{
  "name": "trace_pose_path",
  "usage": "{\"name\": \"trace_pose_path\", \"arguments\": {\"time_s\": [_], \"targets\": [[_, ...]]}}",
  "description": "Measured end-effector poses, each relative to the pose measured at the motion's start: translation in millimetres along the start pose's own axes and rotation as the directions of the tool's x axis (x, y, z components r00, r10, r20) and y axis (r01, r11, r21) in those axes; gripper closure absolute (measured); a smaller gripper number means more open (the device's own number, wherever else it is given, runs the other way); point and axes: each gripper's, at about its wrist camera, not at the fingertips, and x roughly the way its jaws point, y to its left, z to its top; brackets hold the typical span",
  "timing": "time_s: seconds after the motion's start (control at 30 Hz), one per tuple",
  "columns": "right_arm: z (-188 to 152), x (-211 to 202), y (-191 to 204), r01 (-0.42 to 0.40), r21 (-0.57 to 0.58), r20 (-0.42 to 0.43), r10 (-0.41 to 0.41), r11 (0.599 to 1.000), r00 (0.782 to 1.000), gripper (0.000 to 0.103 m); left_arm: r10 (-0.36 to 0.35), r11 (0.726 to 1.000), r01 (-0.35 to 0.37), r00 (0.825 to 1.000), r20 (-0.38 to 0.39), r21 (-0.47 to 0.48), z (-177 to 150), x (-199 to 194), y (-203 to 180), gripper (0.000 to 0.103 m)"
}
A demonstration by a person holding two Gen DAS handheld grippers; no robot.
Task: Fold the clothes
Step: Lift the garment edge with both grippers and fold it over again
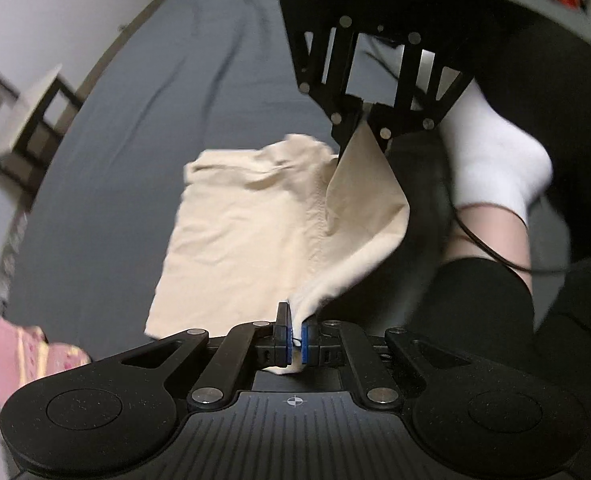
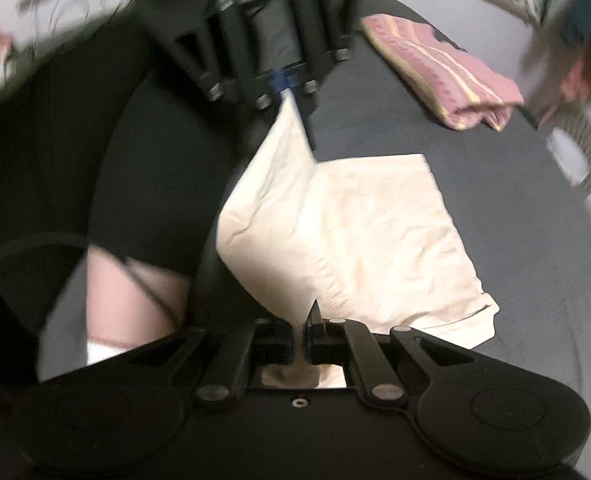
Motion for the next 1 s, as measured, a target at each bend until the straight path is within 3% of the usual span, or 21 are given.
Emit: {"name": "trace_pose_path", "arguments": {"time_s": [0.2, 0.43, 0.6, 0.7, 0.8, 0.9, 1.0], "targets": [[5, 3, -66, -0.159, 0.163, 0.010, 0.160, 0.974, 0.987, 0.096, -0.036, 0.983, 0.039, 0.999, 0.020, -0.179, -18, 26, 61, 0.099], [-2, 39, -128, -0.217, 0.306, 0.022, 0.221, 0.927, 0.975, 0.095, -0.057, 0.947, 0.058, 0.998, 0.013, -0.317, -36, 79, 108, 0.099], [-21, 54, -155, -0.301, 0.432, 0.085, 0.294, 0.850, 0.952, 0.087, -0.098, 0.919, 0.099, 0.995, 0.023, -0.383, -48, 102, 120, 0.099], [-40, 55, -168, -0.371, 0.523, 0.174, 0.330, 0.768, 0.928, 0.081, -0.099, 0.888, 0.113, 0.994, 0.054, -0.446, -56, 105, 128, 0.099], [-57, 53, -178, -0.430, 0.592, 0.266, 0.338, 0.682, 0.903, 0.073, -0.095, 0.876, 0.110, 0.994, 0.056, -0.469, -60, 106, 127, 0.099], [-67, 51, -176, -0.430, 0.627, 0.296, 0.312, 0.650, 0.903, 0.066, -0.091, 0.864, 0.107, 0.994, 0.058, -0.491, -63, 106, 125, 0.099], [-76, 48, -173, -0.428, 0.659, 0.322, 0.282, 0.618, 0.904, 0.068, -0.073, 0.848, 0.096, 0.995, 0.065, -0.521, -67, 105, 121, 0.099]]}}
